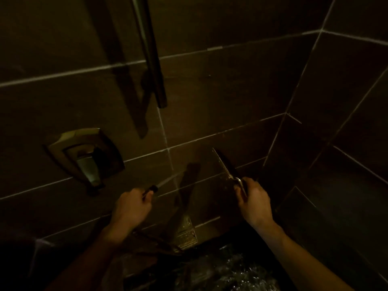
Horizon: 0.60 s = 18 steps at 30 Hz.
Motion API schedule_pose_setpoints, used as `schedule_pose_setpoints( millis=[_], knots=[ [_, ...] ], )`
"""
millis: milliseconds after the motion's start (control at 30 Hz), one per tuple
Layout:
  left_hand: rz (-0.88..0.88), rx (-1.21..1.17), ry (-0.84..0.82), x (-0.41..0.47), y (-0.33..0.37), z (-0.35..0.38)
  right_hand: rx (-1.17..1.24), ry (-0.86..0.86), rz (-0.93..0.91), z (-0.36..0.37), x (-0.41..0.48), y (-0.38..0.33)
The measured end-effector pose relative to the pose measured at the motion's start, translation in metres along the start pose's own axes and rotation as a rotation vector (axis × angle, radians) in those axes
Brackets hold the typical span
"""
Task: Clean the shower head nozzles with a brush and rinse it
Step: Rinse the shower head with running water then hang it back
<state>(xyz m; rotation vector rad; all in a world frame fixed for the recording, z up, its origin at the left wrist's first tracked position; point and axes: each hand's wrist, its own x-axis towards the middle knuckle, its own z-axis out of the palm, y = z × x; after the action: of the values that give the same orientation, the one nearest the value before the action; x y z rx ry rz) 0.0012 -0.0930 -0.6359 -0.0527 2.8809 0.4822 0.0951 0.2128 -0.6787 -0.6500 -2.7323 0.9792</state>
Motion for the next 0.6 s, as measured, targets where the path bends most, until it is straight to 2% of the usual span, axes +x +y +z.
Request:
schedule_pose_setpoints(
  millis=[300, 600],
  knots=[
    [0.089, -0.032, -0.054, 0.043, -0.066, -0.062, 0.072, 0.138, 0.060, 0.006, -0.014, -0.054],
    [0.249, -0.007, -0.152, 0.087, -0.108, -0.072, 0.118, 0.229, 0.049, 0.006, -0.033, -0.089]
  ],
)
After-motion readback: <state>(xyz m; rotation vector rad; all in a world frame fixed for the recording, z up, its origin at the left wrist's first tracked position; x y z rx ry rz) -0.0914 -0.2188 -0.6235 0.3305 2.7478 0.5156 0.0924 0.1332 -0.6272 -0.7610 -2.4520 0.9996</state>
